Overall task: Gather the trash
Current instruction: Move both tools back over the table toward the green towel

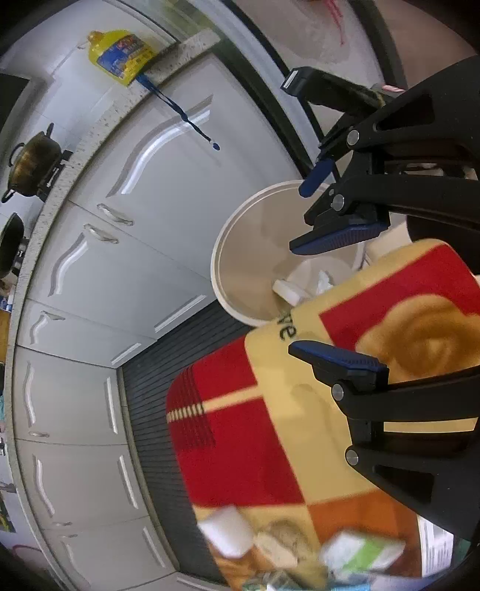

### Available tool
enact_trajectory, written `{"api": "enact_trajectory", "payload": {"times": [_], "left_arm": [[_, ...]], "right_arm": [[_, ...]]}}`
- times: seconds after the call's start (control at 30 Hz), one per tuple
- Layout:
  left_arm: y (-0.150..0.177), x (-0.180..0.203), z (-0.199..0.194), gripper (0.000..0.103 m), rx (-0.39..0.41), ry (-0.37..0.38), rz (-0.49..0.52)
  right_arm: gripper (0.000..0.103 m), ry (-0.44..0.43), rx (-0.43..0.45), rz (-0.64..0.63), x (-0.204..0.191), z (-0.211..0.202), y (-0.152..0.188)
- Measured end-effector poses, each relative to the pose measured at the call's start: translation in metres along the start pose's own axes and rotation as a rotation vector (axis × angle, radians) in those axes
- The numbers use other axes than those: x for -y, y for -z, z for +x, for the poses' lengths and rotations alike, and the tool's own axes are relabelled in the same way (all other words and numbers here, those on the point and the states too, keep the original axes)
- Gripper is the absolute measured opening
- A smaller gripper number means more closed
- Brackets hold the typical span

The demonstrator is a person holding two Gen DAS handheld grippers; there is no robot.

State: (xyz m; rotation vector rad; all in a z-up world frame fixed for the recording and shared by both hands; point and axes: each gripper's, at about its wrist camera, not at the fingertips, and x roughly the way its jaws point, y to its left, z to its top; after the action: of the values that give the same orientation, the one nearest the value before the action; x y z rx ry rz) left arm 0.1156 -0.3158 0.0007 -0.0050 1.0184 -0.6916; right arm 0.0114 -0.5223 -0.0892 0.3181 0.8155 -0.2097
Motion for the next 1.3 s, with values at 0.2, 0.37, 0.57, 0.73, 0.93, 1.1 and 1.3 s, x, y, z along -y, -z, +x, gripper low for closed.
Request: {"api": "enact_trajectory", "payload": {"times": [0.2, 0.37, 0.57, 0.73, 0.93, 1.1, 1.3], "left_arm": [[0.002, -0.03, -0.056, 0.048, 0.032, -0.001, 0.01], [0.009, -0.063, -0.103, 0.053, 0.058, 0.01, -0.016], [0.028, -0.103, -0.149, 0.054, 0.092, 0.001, -0.061], [0.057, -0.138, -0.176, 0.055, 0.111, -0.03, -0.11], [0.098, -0.182, -0.187, 0.056, 0.102, -0.073, -0.207], [0.131, -0.211, -0.189, 0.056, 0.091, -0.078, -0.3], [0.16, -0.233, -0.188, 0.056, 0.081, -0.111, -0.359]], "right_arm": [[0.063, -0.028, 0.035, -0.027, -0.022, -0.02, -0.002], [0.063, -0.064, 0.049, -0.063, -0.047, -0.03, -0.004], [0.063, -0.116, 0.05, -0.117, -0.083, -0.039, -0.001], [0.064, -0.15, 0.044, -0.156, -0.109, -0.045, 0.005], [0.066, -0.189, 0.017, -0.192, -0.135, -0.042, 0.015], [0.066, -0.235, -0.01, -0.23, -0.16, -0.042, 0.025], [0.068, -0.292, -0.044, -0.249, -0.184, -0.04, 0.036]]}}
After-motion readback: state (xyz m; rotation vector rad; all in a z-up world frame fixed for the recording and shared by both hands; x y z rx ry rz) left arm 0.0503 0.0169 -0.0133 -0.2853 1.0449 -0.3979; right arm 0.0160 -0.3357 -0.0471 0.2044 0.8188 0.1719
